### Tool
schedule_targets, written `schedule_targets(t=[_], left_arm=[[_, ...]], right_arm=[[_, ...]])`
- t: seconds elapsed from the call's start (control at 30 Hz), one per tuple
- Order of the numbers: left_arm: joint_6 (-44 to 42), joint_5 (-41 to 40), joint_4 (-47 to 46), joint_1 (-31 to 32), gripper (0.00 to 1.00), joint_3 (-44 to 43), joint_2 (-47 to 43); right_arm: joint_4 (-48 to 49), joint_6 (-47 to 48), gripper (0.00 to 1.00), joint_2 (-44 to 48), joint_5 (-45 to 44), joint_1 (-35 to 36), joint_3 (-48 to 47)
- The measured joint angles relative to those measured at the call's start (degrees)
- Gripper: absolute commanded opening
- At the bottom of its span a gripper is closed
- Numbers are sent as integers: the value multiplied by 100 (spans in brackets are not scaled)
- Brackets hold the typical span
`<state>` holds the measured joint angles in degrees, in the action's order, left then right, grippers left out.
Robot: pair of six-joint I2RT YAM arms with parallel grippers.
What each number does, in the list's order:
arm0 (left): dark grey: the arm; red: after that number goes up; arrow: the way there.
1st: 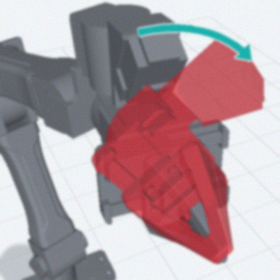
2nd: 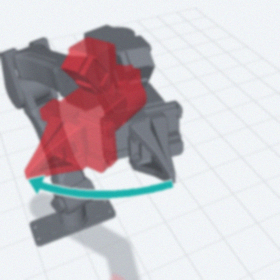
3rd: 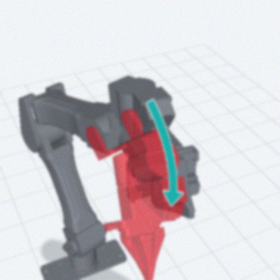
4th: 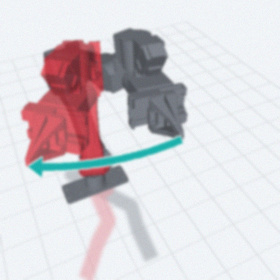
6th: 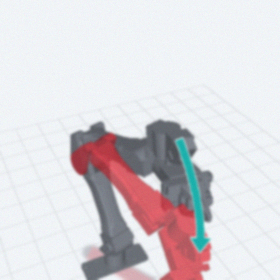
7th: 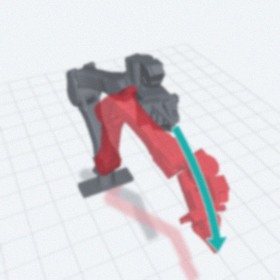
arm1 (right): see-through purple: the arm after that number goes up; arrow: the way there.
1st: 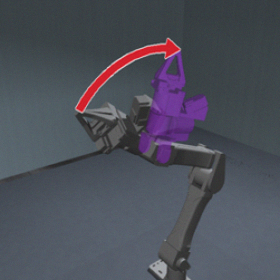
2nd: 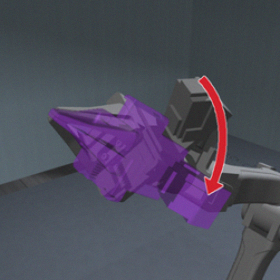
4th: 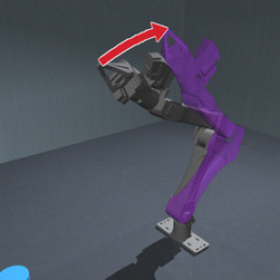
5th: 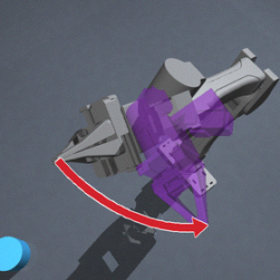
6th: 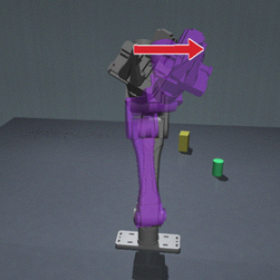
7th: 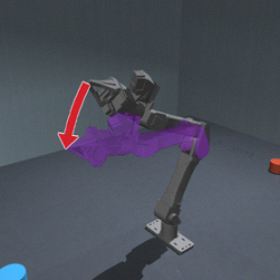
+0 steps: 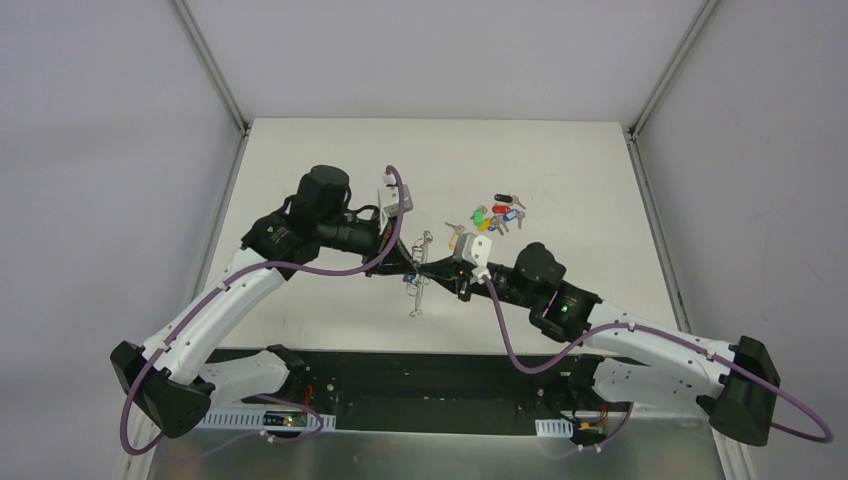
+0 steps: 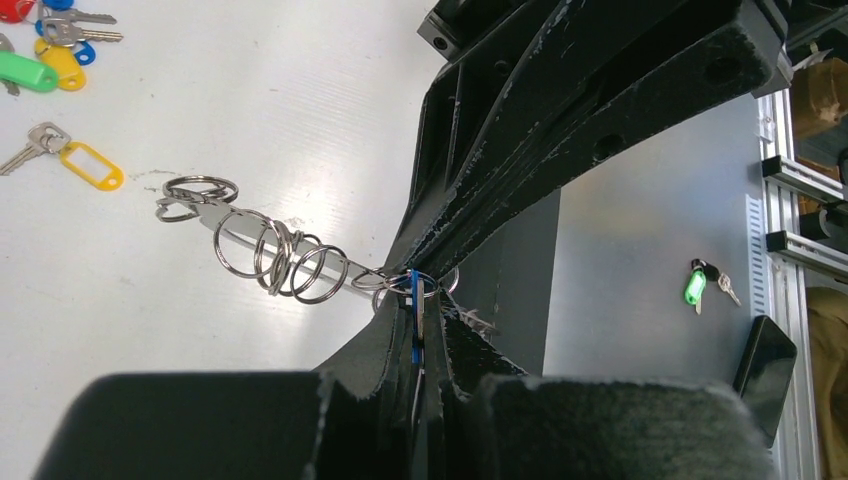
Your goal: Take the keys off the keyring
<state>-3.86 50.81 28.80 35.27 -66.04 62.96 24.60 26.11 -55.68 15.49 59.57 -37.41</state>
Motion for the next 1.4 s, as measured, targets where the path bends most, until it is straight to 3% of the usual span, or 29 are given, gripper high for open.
schedule_targets(t=[0.23,0.53,0.57,0.63,0.7,1.03,1.4], left_arm=[[186,-354,157,42,0,-79,55],[535,-619,645,109,0,-509,546],[535,-651,664,101,0,-509,553],[531,-723,671,101,0,-509,573],[520,-763,693,103,0,-509,573],[485,-765,728,103,0,-509,566],[485,-763,752,114,0,-509,566]], right_arm=[[42,166,0,306,-57,66,175],[-234,535,0,791,629,66,308],[-258,544,1,807,671,74,308],[-308,546,19,850,682,92,308],[-356,535,25,909,570,92,308],[-387,514,29,688,-138,90,286],[-184,481,31,96,-291,92,160]])
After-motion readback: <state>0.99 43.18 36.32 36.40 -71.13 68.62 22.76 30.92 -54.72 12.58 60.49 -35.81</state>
